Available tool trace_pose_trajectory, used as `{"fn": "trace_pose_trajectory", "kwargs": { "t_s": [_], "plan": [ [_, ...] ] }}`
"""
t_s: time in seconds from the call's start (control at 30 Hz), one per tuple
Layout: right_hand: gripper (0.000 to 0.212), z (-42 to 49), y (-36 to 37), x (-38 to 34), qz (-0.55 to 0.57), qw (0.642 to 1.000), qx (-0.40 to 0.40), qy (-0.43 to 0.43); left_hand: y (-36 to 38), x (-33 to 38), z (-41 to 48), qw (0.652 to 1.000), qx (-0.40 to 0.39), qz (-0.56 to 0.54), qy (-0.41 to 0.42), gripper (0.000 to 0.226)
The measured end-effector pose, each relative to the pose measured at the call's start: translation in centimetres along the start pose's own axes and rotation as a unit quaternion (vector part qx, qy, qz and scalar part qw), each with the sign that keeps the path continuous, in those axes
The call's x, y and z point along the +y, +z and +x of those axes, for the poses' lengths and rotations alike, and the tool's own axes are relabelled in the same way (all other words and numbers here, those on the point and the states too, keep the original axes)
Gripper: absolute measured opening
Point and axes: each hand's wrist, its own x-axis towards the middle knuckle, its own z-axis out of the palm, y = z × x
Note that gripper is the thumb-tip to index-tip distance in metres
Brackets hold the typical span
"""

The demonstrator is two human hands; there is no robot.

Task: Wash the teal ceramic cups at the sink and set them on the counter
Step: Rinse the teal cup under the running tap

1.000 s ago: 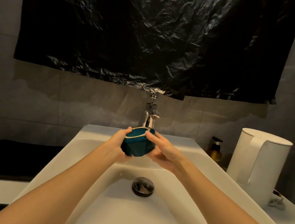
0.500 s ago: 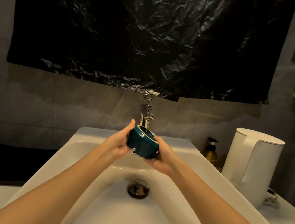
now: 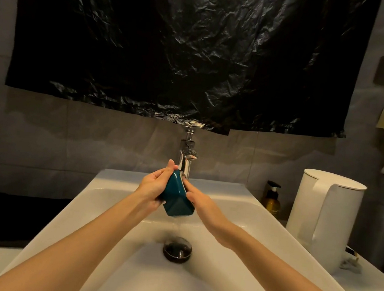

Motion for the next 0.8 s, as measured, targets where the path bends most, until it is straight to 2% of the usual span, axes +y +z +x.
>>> {"fn": "trace_pose_trajectory", "kwargs": {
  "t_s": [0.1,0.23,0.3,0.4,0.53,0.67,0.8],
  "plan": [
    [0.040,0.0,0.5,0.3,-0.027,0.998,-0.028,-0.055,0.1,-0.3,-0.1,1.000,0.004,-0.006,-0.009,0.035],
    [0.041,0.8,0.2,2.0,-0.108,0.992,-0.051,-0.048,-0.1,-0.1,-0.1,1.000,0.024,-0.009,0.001,0.026],
    [0.045,1.0,0.4,3.0,-0.127,0.990,-0.043,-0.049,-0.2,-0.2,0.0,0.999,0.032,0.008,-0.004,0.030],
    [0.053,1.2,0.8,3.2,-0.091,0.993,-0.034,-0.067,-0.3,-0.2,0.2,0.999,0.029,0.021,-0.026,0.039],
    [0.044,1.2,0.4,2.4,-0.088,0.989,-0.027,-0.118,-0.3,-0.2,0.3,0.999,0.014,0.022,-0.032,0.045],
    [0.066,0.4,0.8,2.7,-0.146,0.976,-0.002,-0.159,-0.3,-0.1,0.2,0.999,0.008,0.021,-0.031,0.052],
    [0.055,0.2,0.5,1.9,-0.166,0.971,0.011,-0.171,-0.1,0.3,0.3,1.000,0.006,0.008,-0.024,0.049]
  ]
}}
